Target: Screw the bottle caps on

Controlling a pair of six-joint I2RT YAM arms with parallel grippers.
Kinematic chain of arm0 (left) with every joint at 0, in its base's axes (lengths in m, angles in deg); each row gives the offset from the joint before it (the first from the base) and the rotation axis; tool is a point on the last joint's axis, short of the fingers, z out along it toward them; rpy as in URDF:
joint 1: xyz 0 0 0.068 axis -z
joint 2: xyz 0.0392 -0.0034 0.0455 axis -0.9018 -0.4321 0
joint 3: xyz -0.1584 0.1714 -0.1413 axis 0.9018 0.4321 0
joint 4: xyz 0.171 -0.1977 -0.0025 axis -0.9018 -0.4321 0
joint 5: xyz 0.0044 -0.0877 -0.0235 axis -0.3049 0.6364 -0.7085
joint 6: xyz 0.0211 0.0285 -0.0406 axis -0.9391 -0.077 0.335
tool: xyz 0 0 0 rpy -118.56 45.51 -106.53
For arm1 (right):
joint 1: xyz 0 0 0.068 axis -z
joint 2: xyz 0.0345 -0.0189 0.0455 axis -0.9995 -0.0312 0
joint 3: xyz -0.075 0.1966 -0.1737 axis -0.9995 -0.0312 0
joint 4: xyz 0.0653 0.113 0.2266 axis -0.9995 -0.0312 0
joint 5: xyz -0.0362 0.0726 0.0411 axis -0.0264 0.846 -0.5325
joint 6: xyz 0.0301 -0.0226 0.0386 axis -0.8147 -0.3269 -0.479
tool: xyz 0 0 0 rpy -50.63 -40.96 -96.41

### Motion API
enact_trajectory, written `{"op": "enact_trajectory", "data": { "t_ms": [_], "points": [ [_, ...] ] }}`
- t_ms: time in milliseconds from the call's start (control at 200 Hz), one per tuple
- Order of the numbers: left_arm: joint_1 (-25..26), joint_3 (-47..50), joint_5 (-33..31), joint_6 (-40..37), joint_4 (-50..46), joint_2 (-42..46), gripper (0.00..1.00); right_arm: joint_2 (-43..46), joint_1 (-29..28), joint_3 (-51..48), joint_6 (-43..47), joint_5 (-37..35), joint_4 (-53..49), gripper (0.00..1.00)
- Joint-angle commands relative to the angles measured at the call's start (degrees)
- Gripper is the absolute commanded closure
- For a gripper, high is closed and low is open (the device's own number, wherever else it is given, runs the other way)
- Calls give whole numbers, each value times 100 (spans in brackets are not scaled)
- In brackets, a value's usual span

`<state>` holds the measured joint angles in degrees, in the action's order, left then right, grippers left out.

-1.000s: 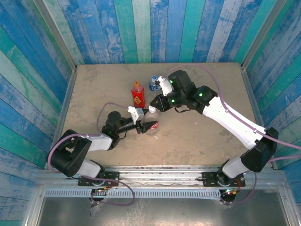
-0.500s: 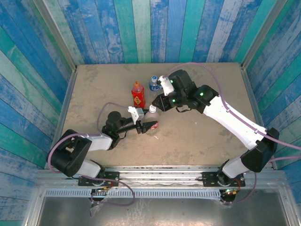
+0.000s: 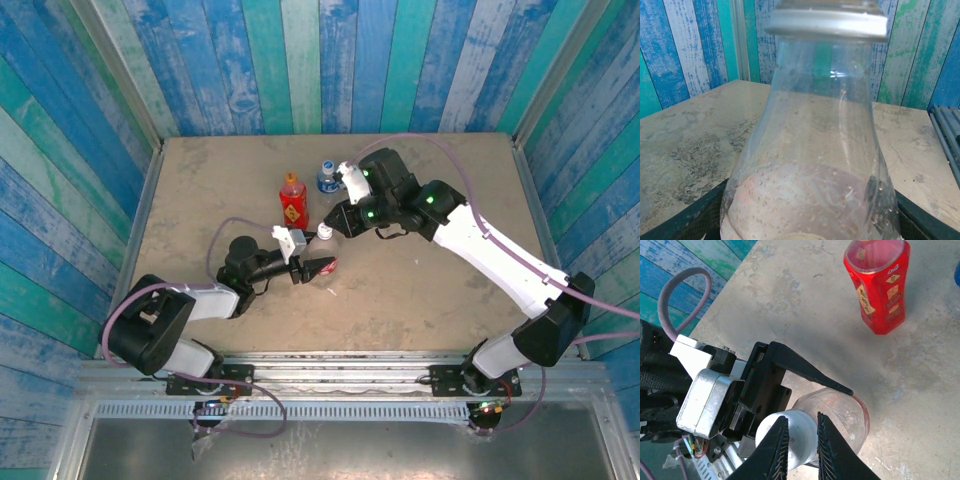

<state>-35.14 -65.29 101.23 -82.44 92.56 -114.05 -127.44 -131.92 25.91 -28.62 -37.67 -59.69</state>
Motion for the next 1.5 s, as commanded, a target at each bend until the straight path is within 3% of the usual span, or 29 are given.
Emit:
{"op": "enact_trajectory", "data": {
  "t_ms": [0, 280, 521, 756, 876, 1201, 1497],
  "points": [
    [28, -54, 79, 151, -252, -195, 32, 10, -7, -273, -20, 365, -203, 82],
    [28, -74, -39, 199, -265, -227, 32, 436, -89, -885, -261, 1033, -89, 85],
    [28, -72, -32, 133, -309, -211, 32, 703, -173, -888, -246, 936, 33, 85],
    [28, -33, -10, 68, -269, -197, 31, 835, 118, -790, -357, 306, 381, 66],
    [28, -8, 11, 60, -241, -180, 31, 681, 257, -735, -432, 344, 741, 65],
    [30, 46, 6, 23, -101, -198, 31, 37, 310, -210, -231, 929, 433, 75],
    [28, 30, -21, 43, -169, -162, 31, 459, 20, -1017, -283, 1357, 347, 85]
  ]
}}
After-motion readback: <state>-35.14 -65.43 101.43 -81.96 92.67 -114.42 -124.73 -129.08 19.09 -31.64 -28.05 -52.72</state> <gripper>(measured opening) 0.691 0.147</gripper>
